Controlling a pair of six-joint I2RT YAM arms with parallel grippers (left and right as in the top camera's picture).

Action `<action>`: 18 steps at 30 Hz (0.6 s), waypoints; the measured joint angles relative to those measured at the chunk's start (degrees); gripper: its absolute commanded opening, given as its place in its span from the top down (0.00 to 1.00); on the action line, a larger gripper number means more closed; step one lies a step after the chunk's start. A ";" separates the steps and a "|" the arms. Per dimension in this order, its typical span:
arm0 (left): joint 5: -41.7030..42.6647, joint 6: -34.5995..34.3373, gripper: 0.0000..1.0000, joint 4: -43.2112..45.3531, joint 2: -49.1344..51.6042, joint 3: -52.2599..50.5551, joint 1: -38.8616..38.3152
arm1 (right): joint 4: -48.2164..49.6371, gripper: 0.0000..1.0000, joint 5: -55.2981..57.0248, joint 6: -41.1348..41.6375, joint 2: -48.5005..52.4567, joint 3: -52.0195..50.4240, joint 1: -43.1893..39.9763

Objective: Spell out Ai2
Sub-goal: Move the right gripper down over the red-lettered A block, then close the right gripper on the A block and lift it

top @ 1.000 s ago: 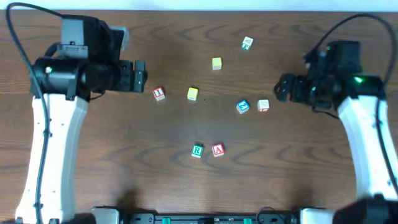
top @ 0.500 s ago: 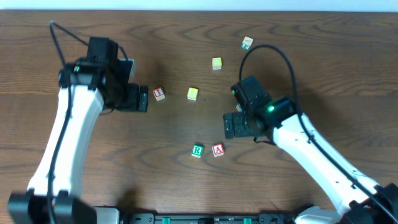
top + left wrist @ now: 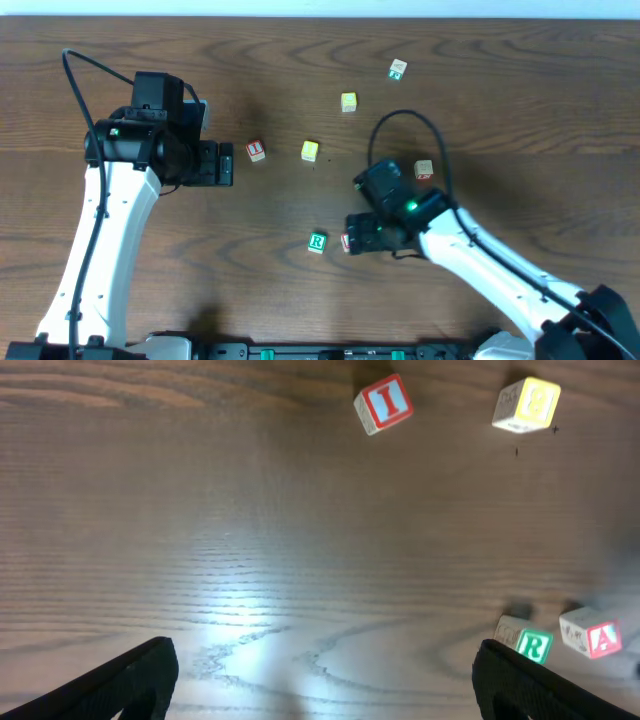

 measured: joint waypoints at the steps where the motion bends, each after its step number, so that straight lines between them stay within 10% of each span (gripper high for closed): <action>1: 0.00 -0.17 0.05 0.13 0.00 0.00 0.00 | 0.50 0.09 -0.22 0.13 -0.02 0.00 1.53; 18: 0.02 -1.51 0.05 0.22 0.00 0.00 0.00 | 0.66 0.14 4.24 -8.00 3.04 0.00 6.05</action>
